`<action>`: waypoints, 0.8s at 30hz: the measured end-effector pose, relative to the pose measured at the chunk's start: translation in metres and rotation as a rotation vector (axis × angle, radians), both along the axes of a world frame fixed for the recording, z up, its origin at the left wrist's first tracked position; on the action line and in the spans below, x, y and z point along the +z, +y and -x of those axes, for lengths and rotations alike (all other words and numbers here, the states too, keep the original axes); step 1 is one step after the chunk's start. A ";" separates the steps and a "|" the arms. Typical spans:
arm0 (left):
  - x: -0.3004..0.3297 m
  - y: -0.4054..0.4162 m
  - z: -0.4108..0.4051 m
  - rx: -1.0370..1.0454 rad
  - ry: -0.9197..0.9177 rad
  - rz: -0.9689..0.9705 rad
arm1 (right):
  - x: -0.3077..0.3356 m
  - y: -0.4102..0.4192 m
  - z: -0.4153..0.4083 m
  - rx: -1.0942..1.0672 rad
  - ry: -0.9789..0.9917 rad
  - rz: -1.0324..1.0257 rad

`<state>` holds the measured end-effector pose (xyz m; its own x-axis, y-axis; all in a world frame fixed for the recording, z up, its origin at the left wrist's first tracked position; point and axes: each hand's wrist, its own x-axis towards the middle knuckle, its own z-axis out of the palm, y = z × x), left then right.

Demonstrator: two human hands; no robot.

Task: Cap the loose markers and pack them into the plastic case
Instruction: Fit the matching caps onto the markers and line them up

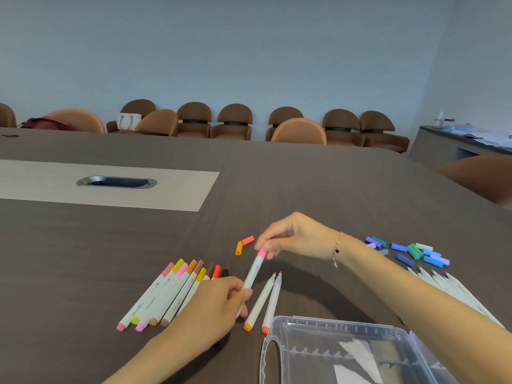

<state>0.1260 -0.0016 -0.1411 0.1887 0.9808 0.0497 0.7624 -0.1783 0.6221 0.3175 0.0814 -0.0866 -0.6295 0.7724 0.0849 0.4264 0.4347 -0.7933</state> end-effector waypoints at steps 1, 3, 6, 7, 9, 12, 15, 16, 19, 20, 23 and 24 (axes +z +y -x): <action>0.003 -0.001 -0.001 0.014 0.010 -0.020 | 0.005 0.003 0.002 0.008 -0.029 0.005; 0.009 -0.004 0.001 0.045 0.091 -0.086 | 0.007 0.012 0.002 0.023 -0.086 0.024; 0.015 -0.007 0.003 0.074 0.299 -0.140 | -0.004 0.031 0.000 -0.066 -0.138 -0.043; 0.014 -0.007 0.003 0.065 0.358 -0.128 | -0.009 0.038 0.000 -0.116 -0.197 -0.111; 0.012 -0.003 0.004 0.048 0.452 -0.088 | -0.018 0.050 0.004 -0.166 -0.407 -0.267; 0.012 0.005 0.007 0.054 0.515 -0.011 | -0.031 0.059 0.018 -0.124 -0.565 -0.437; 0.010 0.009 0.004 0.071 0.526 -0.002 | -0.045 0.062 0.040 0.011 -0.672 -0.655; 0.009 0.010 0.002 0.077 0.507 -0.022 | -0.051 0.065 0.045 0.048 -0.715 -0.711; 0.008 0.012 -0.007 0.039 0.410 -0.028 | -0.065 0.072 0.053 0.135 -0.757 -0.803; 0.007 0.012 -0.010 0.008 0.393 -0.021 | -0.069 0.074 0.053 0.144 -0.729 -0.826; 0.000 0.010 -0.017 -0.070 0.409 0.012 | -0.069 0.070 0.046 0.074 -0.617 -0.851; -0.003 0.010 -0.018 -0.076 0.421 0.019 | -0.066 0.067 0.040 0.028 -0.574 -0.826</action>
<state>0.1443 0.0081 -0.1443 0.2604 0.9633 -0.0655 0.9357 -0.2350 0.2632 0.2775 0.1483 -0.1522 -0.7604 0.5926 0.2657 0.6306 0.7716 0.0837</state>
